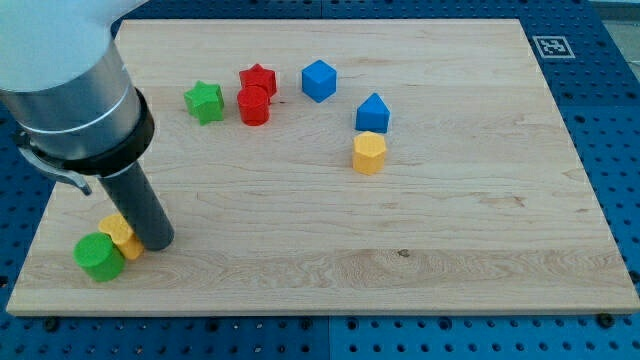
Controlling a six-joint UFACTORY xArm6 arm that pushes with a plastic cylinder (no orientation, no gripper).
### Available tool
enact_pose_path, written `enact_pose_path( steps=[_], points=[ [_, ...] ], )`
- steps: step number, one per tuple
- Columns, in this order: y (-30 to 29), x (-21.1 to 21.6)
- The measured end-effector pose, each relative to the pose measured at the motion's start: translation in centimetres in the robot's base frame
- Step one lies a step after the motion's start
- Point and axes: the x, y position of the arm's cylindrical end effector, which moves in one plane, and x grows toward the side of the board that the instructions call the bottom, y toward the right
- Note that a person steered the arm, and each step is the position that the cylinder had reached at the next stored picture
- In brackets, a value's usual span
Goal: Place your arm at the top of green star
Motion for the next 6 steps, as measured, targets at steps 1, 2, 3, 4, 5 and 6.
enact_pose_path(
  steps=[1,2,3,4,5,6],
  points=[
    [0.9,-4.1],
    [2.7,-10.4],
    [3.2,-15.8],
    [2.1,-16.2],
    [-1.2,-16.2],
    [-6.1,-19.5]
  ],
)
